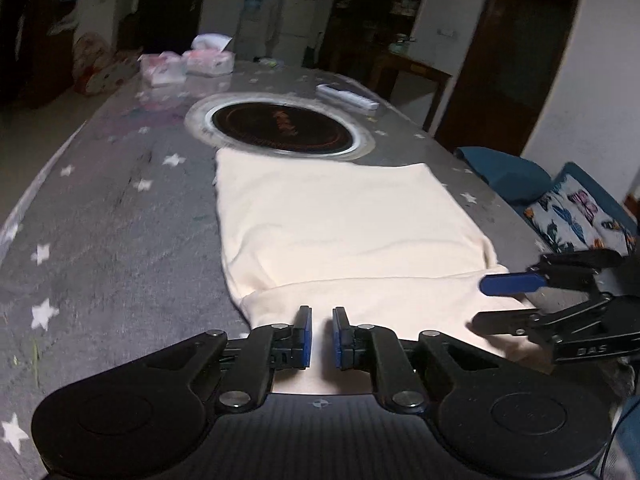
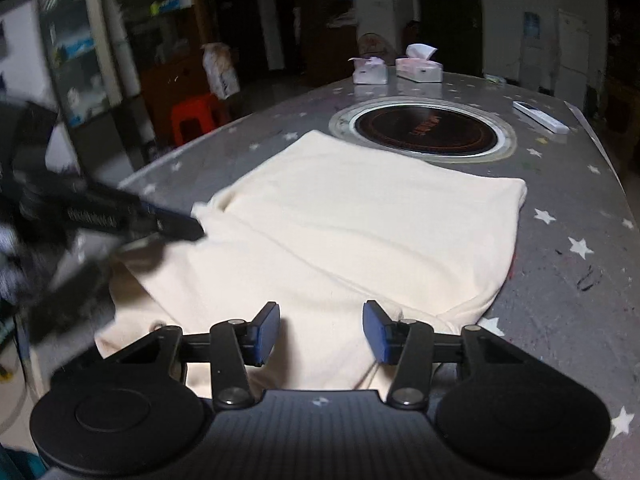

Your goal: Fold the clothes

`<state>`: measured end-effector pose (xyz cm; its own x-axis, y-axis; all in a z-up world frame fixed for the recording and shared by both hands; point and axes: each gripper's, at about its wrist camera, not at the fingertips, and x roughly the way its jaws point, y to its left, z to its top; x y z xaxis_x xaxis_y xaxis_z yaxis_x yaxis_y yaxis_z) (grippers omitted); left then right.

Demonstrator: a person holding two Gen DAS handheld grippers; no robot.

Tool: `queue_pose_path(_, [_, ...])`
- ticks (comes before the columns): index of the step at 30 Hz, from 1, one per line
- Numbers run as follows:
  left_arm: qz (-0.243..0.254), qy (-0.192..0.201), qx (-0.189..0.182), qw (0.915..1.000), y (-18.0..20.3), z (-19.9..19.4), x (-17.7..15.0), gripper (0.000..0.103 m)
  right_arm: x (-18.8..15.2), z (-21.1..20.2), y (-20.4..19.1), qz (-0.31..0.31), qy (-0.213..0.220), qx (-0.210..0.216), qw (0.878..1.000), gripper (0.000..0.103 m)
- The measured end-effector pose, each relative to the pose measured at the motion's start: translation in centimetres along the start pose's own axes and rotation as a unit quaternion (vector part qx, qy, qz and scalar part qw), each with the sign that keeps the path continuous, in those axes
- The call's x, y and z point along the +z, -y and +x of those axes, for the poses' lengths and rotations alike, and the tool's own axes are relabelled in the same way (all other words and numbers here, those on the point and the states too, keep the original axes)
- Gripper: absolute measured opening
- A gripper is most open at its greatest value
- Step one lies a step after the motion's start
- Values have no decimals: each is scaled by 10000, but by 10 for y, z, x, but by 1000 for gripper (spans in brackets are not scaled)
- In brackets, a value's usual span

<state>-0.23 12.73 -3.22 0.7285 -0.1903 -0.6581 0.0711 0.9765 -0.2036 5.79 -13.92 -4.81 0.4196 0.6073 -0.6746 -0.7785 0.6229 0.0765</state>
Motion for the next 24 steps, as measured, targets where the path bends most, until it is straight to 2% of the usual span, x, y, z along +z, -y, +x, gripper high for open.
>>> queue_pose_path(6, [444,-21,-105,9990,11,-5,-4,12,-8,-12,-17,-684,-60,-63,9976,47])
queue_pose_path(12, [908,-41,-230,9956,21,-13,-8,12,-16,-21,-24,-947,-92,-181,9953,47])
queue_pose_path(17, [1656,-130,-519,9847,34,-40,-23,14,-19,-41,-28,-1150,-140,-159,9931,49])
queue_pose_path(21, [2256,-218,-849,9703,50,-56,-40,25,-25,-55,-34,-1339,-209,-138,9907,52])
queue_pose_path(24, [2470,-208,-975,9639,58,-58,-47,32,-29,-60,-38,-1445,-244,-126,9891,54])
